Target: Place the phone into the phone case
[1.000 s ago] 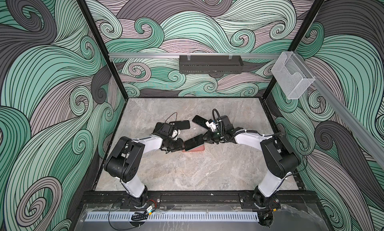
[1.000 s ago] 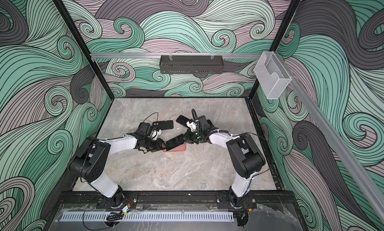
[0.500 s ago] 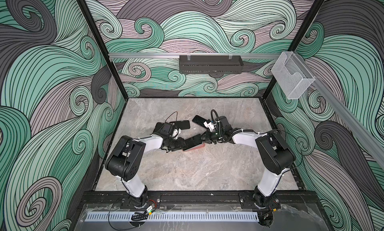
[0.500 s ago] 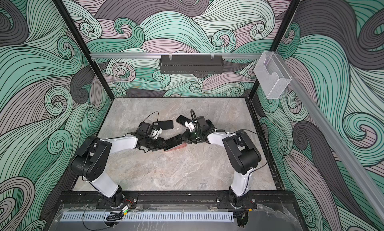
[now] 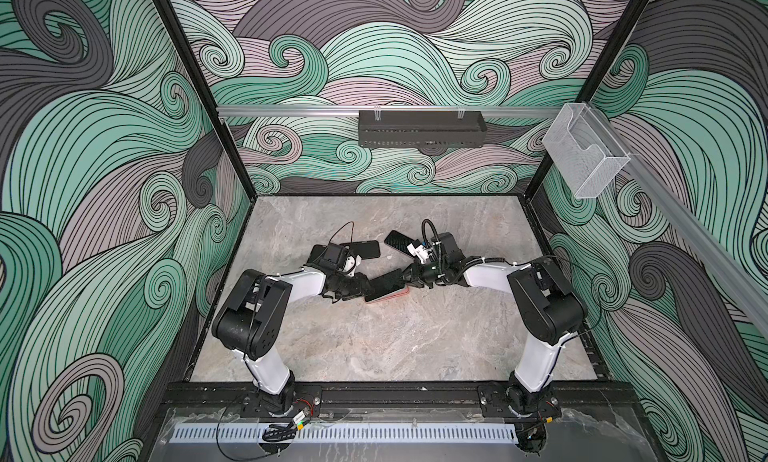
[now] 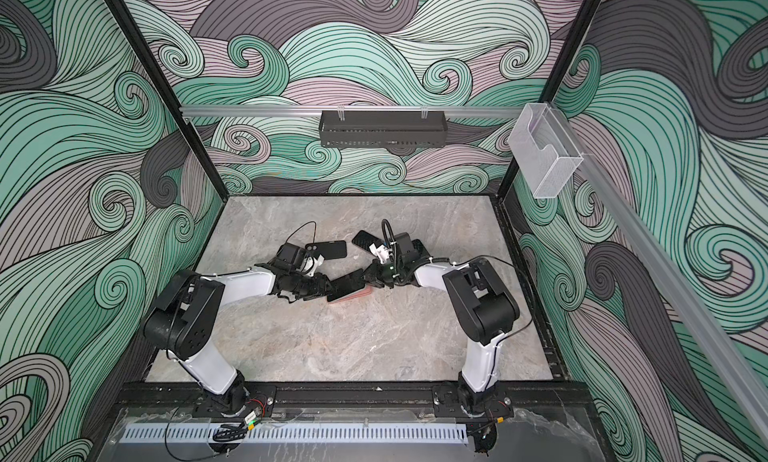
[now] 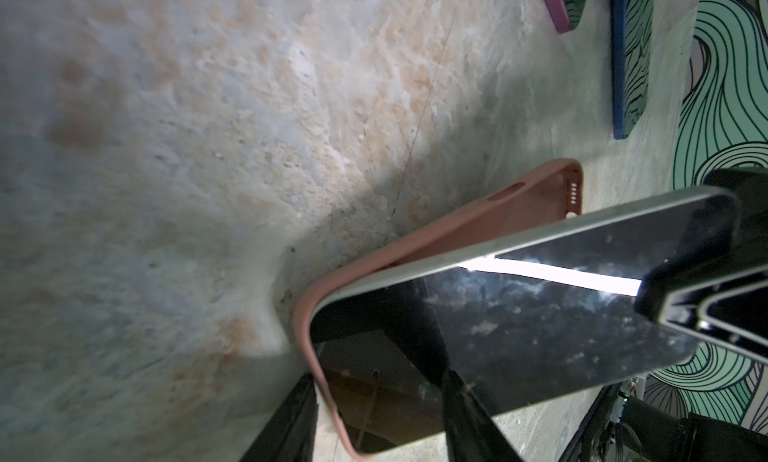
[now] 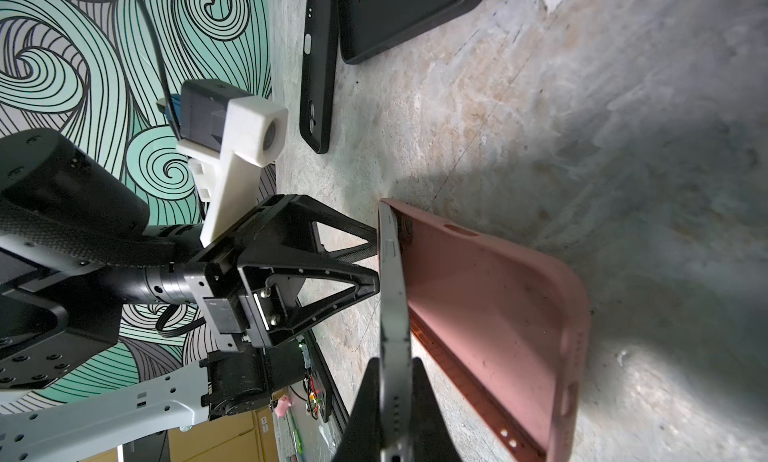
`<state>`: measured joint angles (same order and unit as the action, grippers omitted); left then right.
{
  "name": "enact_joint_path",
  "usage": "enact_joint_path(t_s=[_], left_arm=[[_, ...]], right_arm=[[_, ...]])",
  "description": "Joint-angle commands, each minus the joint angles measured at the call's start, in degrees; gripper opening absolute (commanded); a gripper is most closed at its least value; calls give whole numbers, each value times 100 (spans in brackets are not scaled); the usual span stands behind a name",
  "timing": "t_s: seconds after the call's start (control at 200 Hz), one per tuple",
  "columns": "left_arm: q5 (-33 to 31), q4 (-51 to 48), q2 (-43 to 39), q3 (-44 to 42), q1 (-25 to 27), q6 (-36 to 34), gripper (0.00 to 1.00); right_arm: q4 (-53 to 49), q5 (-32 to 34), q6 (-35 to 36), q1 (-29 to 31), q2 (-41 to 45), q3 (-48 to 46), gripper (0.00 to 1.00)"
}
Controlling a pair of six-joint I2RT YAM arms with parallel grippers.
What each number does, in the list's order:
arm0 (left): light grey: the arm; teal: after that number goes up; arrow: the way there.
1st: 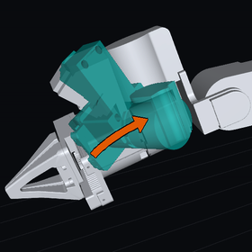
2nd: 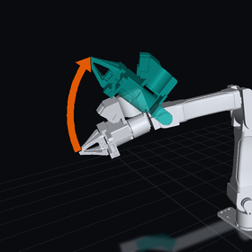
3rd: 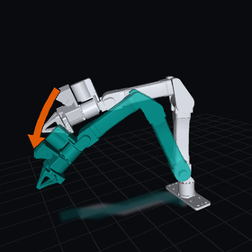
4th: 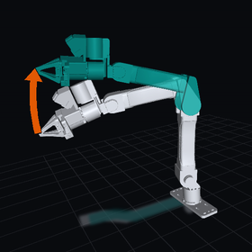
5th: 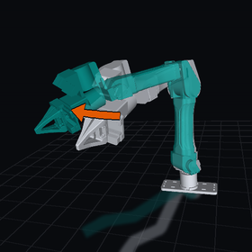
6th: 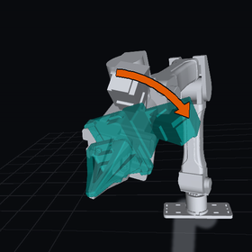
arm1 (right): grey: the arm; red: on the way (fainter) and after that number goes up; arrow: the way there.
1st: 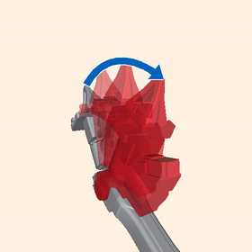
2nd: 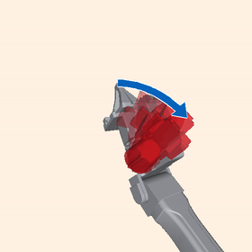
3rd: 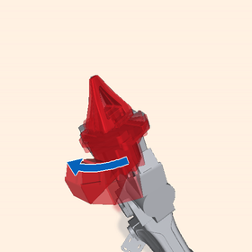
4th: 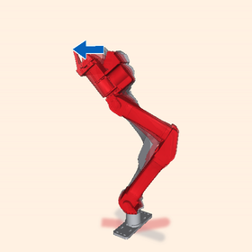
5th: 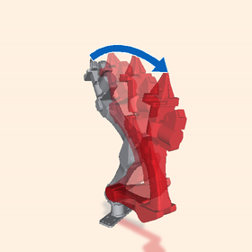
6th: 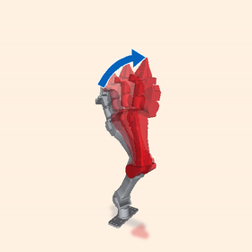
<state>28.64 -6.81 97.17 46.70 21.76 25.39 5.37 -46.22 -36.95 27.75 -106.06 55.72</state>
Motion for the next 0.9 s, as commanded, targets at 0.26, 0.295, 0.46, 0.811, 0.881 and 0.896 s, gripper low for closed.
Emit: enact_joint_path(t_s=[0.26, 0.295, 0.46, 0.811, 0.881, 0.896], left_arm=[[308, 369, 231, 33, 39, -319, 43], [324, 371, 245, 25, 33, -331, 42], [369, 406, 311, -29, 37, -368, 39], [405, 544, 372, -198, 43, -347, 38], [414, 554, 409, -236, 44, -346, 35], [426, 574, 416, -244, 40, -341, 35]], right_arm=[[-1630, 1105, 745, 156, -180, 321, 19], [-1758, 1289, 789, 178, -158, 350, 22], [-2135, 1646, 931, 255, -65, 481, 29], [-2937, 2209, 1185, 327, 9, 798, 37], [-3048, 2291, 1237, 336, 41, 842, 39], [-3066, 2302, 1238, 332, 43, 856, 39]])
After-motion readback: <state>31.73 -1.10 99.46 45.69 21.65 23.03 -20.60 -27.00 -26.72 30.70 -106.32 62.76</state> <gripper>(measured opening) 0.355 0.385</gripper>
